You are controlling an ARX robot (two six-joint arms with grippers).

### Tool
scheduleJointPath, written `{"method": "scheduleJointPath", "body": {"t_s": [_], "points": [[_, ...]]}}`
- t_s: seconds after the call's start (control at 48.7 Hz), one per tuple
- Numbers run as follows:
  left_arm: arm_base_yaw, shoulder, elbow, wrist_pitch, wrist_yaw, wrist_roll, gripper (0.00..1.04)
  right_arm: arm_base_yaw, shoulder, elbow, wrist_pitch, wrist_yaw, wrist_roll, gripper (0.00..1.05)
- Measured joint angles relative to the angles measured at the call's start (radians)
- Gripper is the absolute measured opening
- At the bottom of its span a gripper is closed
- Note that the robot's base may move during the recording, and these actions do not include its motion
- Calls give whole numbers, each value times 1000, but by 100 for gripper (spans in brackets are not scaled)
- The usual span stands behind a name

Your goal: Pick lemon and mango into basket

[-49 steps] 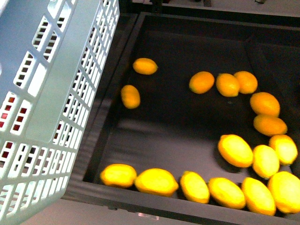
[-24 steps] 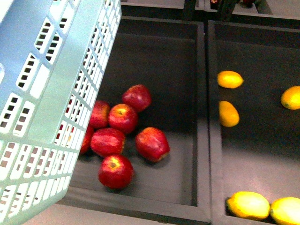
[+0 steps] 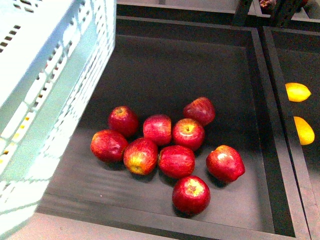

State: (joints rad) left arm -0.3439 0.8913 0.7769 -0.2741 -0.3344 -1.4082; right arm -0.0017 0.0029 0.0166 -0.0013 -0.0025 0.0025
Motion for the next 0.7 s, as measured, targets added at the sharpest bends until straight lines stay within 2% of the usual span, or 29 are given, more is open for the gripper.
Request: {"method": "scheduleJointPath", "body": {"t_s": [0.021, 0.062, 0.103, 0.185, 0.247, 0.411, 0.699], "points": [[-19, 37, 43, -82, -13, 72, 5, 0, 0, 0, 0, -1, 0, 96], [-47, 95, 82, -143, -33, 205, 5, 0, 0, 0, 0, 0, 0, 96], [-66, 152, 102, -139, -37, 290, 5, 0, 0, 0, 0, 0, 0, 96], [-100, 275, 151, -80, -44, 350, 5, 0, 0, 0, 0, 0, 0, 96], [-126, 361, 204, -34, -37, 361, 5, 0, 0, 0, 0, 0, 0, 96], [-214, 628, 404, 59, 105, 323, 5, 0, 0, 0, 0, 0, 0, 96], [-334, 913, 639, 106, 203, 301, 5, 0, 0, 0, 0, 2, 0, 96]]}}
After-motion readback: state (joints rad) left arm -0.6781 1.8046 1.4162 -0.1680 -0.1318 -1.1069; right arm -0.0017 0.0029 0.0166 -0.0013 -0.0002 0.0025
